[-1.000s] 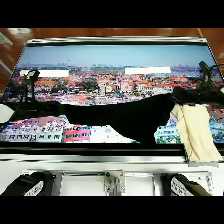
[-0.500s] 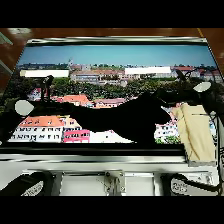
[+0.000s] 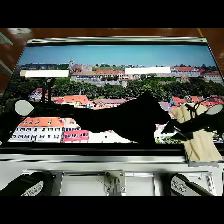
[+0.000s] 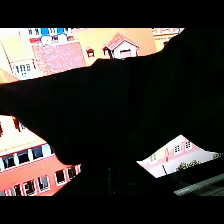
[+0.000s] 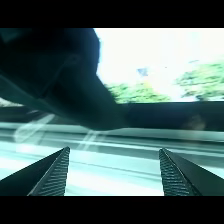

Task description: Fold the shirts.

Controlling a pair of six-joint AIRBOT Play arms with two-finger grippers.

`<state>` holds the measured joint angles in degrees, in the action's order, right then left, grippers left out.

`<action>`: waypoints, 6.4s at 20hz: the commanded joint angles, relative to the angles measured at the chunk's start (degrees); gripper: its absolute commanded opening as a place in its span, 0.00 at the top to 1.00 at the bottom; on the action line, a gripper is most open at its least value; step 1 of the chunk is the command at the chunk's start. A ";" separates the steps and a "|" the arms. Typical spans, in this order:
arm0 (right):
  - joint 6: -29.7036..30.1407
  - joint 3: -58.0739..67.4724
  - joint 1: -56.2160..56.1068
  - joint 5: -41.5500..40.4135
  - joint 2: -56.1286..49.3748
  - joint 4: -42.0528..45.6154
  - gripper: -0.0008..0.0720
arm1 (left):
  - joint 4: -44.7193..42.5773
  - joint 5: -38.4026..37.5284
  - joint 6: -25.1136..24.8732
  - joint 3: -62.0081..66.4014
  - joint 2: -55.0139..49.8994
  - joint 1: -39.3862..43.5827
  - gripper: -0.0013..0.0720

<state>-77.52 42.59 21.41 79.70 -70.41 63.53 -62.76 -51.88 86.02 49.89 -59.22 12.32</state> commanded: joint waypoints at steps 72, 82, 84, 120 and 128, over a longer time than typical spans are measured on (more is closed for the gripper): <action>-7.85 8.24 -8.46 8.68 4.20 2.84 0.14 | 11.65 -5.88 -2.51 -19.63 22.95 -9.79 0.93; -14.01 -19.63 -20.79 -19.76 12.11 -12.31 0.06 | 11.65 -6.45 -2.86 -19.63 22.93 -9.79 0.93; -17.77 -19.63 -24.92 -25.03 11.58 -12.39 0.06 | 11.65 -6.40 -2.84 -19.63 22.93 -9.79 0.93; -20.20 67.04 -28.02 23.54 25.09 25.49 0.89 | -8.07 -11.76 -12.85 39.63 33.77 -27.71 0.93; -19.98 37.11 -28.00 0.07 9.51 25.42 0.89 | -6.84 -11.19 -12.72 11.87 31.47 -27.69 0.93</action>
<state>-96.71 88.58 -6.63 91.42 -54.87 88.66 -70.63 -64.49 73.21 70.91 -26.55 -15.33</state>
